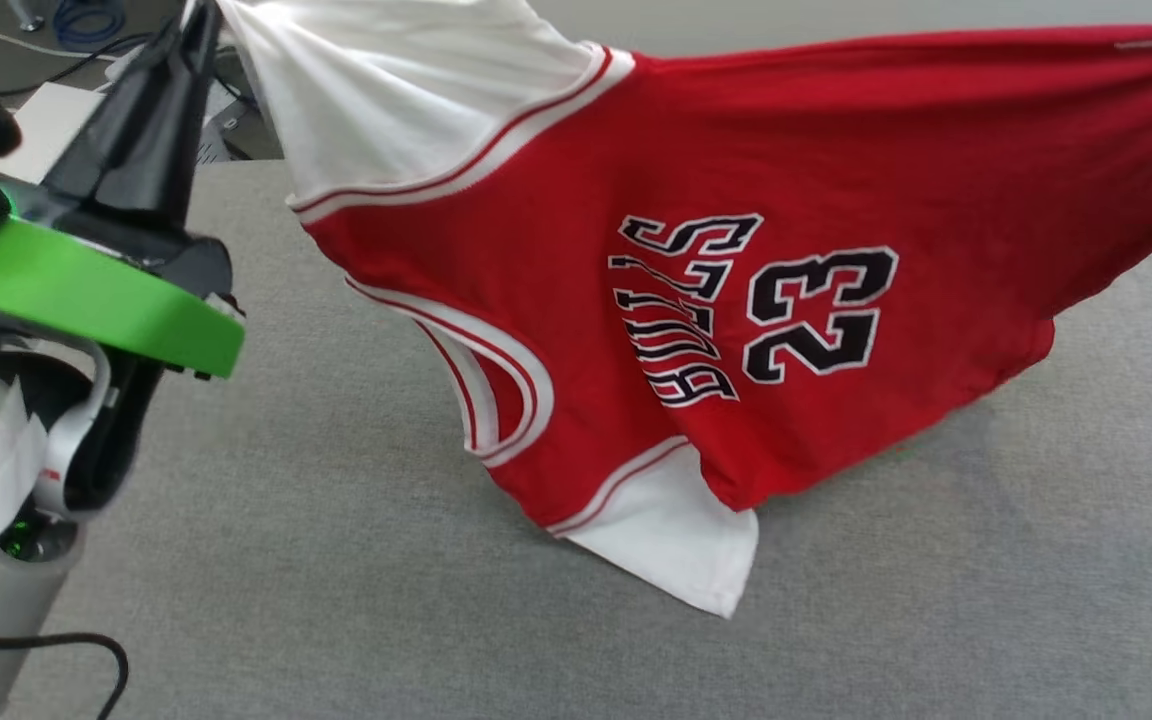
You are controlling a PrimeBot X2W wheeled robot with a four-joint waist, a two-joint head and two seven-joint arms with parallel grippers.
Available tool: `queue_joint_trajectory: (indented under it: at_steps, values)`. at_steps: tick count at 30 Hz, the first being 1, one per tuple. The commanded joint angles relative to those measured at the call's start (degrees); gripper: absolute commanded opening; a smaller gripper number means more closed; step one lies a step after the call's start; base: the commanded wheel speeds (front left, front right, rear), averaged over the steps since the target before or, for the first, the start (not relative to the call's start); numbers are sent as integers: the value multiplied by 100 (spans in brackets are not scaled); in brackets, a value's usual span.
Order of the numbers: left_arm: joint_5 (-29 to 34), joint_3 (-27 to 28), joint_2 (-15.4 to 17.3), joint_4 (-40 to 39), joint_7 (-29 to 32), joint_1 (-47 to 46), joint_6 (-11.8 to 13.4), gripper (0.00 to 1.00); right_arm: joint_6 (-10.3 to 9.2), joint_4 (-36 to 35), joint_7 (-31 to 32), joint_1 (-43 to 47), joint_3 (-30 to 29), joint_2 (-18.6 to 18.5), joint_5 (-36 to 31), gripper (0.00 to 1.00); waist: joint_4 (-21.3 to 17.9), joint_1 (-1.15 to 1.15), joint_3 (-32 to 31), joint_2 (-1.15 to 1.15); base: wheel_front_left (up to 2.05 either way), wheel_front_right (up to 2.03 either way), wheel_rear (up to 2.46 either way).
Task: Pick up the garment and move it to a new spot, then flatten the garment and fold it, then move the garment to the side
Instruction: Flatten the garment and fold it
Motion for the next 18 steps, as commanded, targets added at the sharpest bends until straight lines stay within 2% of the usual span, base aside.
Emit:
queue_joint_trajectory:
  at_steps: [1,7,13,15,16,18]
  values:
    - [130,69,102,16,30,-219,34,0,-4,-67,-76,-28,-60,-18,-33,0,-198,0,-126,0,0,0,0]
    - [328,213,206,114,40,-762,82,0,-4,-326,-192,-93,-194,-2,-97,0,-407,0,-113,0,0,0,0]
    - [418,257,314,301,170,-1374,-32,0,-4,-544,-218,-233,-421,-16,-114,0,-547,0,126,0,0,0,0]
    - [444,265,375,393,229,-1609,-111,0,-4,-606,-220,-313,-475,-23,-120,0,-586,0,274,0,0,0,0]
    - [498,233,509,567,372,-2000,-293,0,-4,-666,-236,-485,-510,-38,-166,0,-646,0,577,0,0,0,0]
    - [514,205,588,701,478,-2278,-438,0,-4,-654,-250,-640,-522,-43,-210,0,-683,0,810,0,0,0,0]
